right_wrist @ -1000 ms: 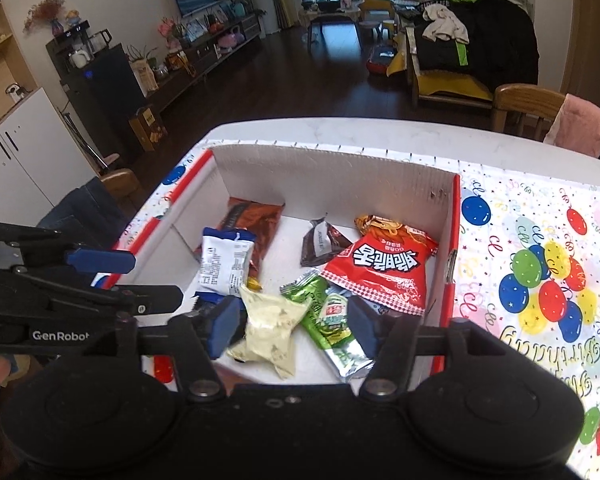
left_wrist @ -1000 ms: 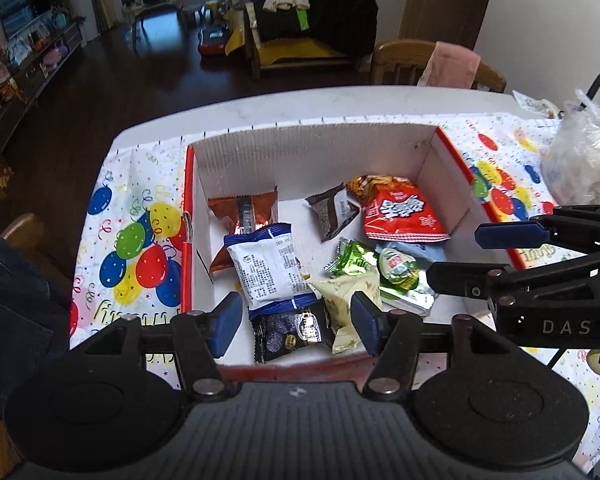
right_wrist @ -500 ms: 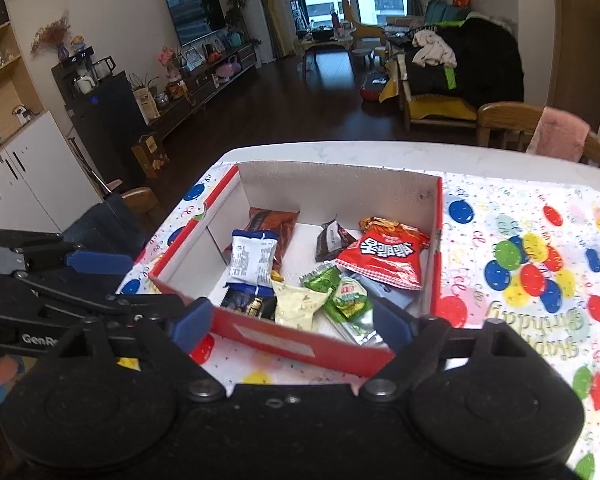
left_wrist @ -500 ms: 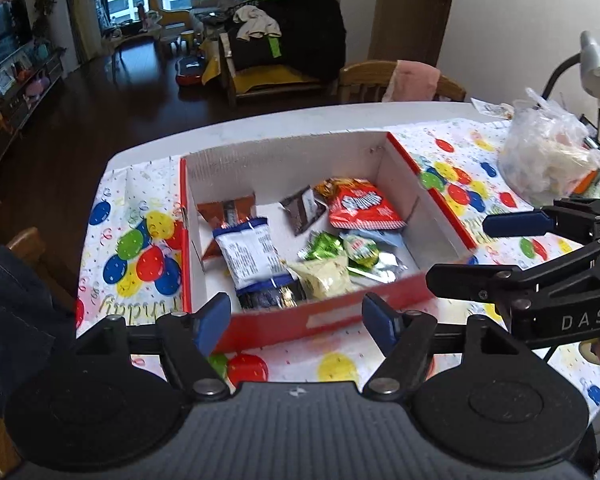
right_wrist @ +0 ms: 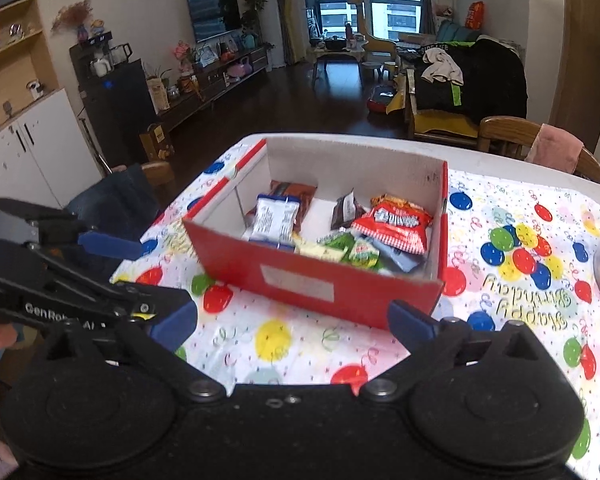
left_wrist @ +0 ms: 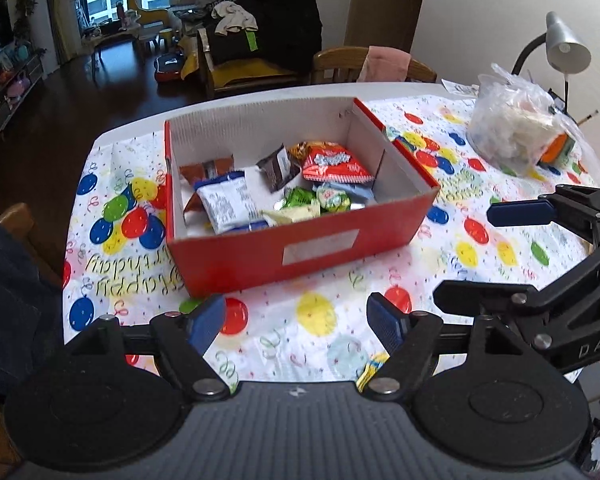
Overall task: Organize snacks
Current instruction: 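Lift both open tools out and move back toward the table snacks, then grasp the yellow Minion cup snack with left tool while right tool grasps blue candy, then carry both snacks over the red box and lower them inside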
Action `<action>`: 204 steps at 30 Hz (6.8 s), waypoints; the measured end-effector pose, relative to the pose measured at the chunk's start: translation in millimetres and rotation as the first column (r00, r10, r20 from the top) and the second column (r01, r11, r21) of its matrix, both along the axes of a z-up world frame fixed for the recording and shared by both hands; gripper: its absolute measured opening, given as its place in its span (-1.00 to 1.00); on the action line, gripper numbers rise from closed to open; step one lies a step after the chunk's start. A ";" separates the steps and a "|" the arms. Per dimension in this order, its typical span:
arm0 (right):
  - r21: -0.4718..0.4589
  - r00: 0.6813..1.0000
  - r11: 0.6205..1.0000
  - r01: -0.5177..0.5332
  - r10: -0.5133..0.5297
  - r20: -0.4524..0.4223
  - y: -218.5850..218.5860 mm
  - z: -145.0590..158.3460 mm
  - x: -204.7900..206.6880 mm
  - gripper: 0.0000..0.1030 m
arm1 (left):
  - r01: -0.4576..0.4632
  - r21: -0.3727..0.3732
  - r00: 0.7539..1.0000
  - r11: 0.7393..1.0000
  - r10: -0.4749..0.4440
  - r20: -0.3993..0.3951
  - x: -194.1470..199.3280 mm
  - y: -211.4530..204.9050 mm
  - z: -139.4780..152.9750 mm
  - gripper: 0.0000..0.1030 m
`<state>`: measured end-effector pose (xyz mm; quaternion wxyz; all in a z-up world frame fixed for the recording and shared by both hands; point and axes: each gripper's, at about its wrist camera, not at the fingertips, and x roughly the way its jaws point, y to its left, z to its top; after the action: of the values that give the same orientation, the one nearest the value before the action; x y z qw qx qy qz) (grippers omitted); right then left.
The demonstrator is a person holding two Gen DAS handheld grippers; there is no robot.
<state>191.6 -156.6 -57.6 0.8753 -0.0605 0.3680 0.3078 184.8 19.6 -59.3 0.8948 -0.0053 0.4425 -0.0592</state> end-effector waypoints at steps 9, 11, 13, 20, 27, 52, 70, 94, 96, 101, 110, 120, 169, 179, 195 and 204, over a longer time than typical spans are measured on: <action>-0.125 0.998 0.990 -0.069 0.069 -0.002 3.8 -42.8 -40.9 0.99 | -0.014 0.010 0.999 1.000 0.015 -0.040 -29.0 4.4 -28.3 0.54; -0.136 0.997 0.987 -0.081 0.078 -0.026 4.6 -51.9 -46.8 0.99 | -0.021 0.012 0.998 1.000 0.022 -0.054 -34.5 5.6 -34.7 0.54; -0.145 0.996 0.986 -0.080 0.072 -0.054 4.7 -61.5 -49.6 0.97 | -0.031 -0.002 0.997 1.000 0.031 -0.068 -39.1 7.9 -39.5 0.54; -0.186 0.992 0.979 -0.078 0.058 -0.111 7.5 -89.2 -60.3 0.74 | -0.116 -0.017 0.990 0.993 0.114 -0.087 -55.6 19.7 -48.2 0.54; -0.239 0.985 0.961 -0.140 0.110 -0.134 21.1 -110.6 -71.7 0.38 | -0.126 -0.008 0.988 0.992 0.125 -0.089 -70.4 16.8 -50.5 0.54; -0.225 0.966 0.950 -0.218 0.177 -0.190 29.8 -121.6 -69.9 -0.75 | 0.040 -0.006 0.995 0.999 -0.040 -0.087 -67.7 -9.4 -54.3 0.54; -0.049 0.954 0.995 0.086 -0.096 -0.285 -57.3 -116.2 -54.5 -0.80 | 0.367 0.078 0.918 0.927 -0.347 -0.194 0.1 -76.6 -95.5 0.54; 0.011 0.924 0.974 0.225 -0.210 -0.320 -89.6 -112.1 -41.0 -0.80 | 0.371 0.081 0.906 0.925 -0.341 -0.250 19.9 -100.6 -124.2 0.04; 0.010 0.924 0.974 0.228 -0.213 -0.319 -89.5 -112.0 -40.4 -0.80 | 0.352 0.080 0.913 0.932 -0.324 -0.247 18.3 -99.3 -123.9 0.01; 0.014 0.922 0.970 0.242 -0.225 -0.316 -90.0 -110.0 -39.6 -0.80 | 0.281 0.065 0.932 0.958 -0.256 -0.259 18.6 -91.4 -123.0 0.00; 0.029 0.918 0.965 0.260 -0.237 -0.319 -87.8 -102.9 -38.9 -0.80 | 0.110 -0.007 0.956 0.994 -0.108 -0.272 9.5 -56.5 -113.6 0.00; 0.064 0.932 0.967 0.246 -0.218 -0.289 -76.2 -80.8 -40.2 -0.80 | -0.039 -0.071 0.968 0.997 0.020 -0.250 -9.3 -16.5 -80.8 0.00; 0.140 0.964 0.967 0.213 -0.185 -0.189 -18.5 -6.6 114.7 -0.80 | -0.231 0.020 0.966 0.973 0.231 -0.113 123.2 17.9 8.8 0.00; 0.086 0.961 0.978 0.190 -0.167 -0.222 -0.1 -19.7 159.8 -0.80 | -0.242 0.031 0.954 0.970 0.244 -0.173 175.9 14.2 -4.5 0.00; -0.022 0.940 0.992 0.121 -0.121 -0.318 35.3 -67.2 203.8 -0.80 | -0.274 0.039 0.908 0.961 0.271 -0.320 232.6 17.3 -55.7 0.01; -0.043 0.938 0.995 0.093 -0.102 -0.331 43.4 -77.3 208.0 -0.77 | -0.221 0.079 0.904 0.972 0.235 -0.358 243.5 5.9 -72.0 0.01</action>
<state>399.6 -113.1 -134.8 0.8139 -0.0009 0.5171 0.2649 428.4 25.4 -131.2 0.7976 -0.0514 0.5984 0.0559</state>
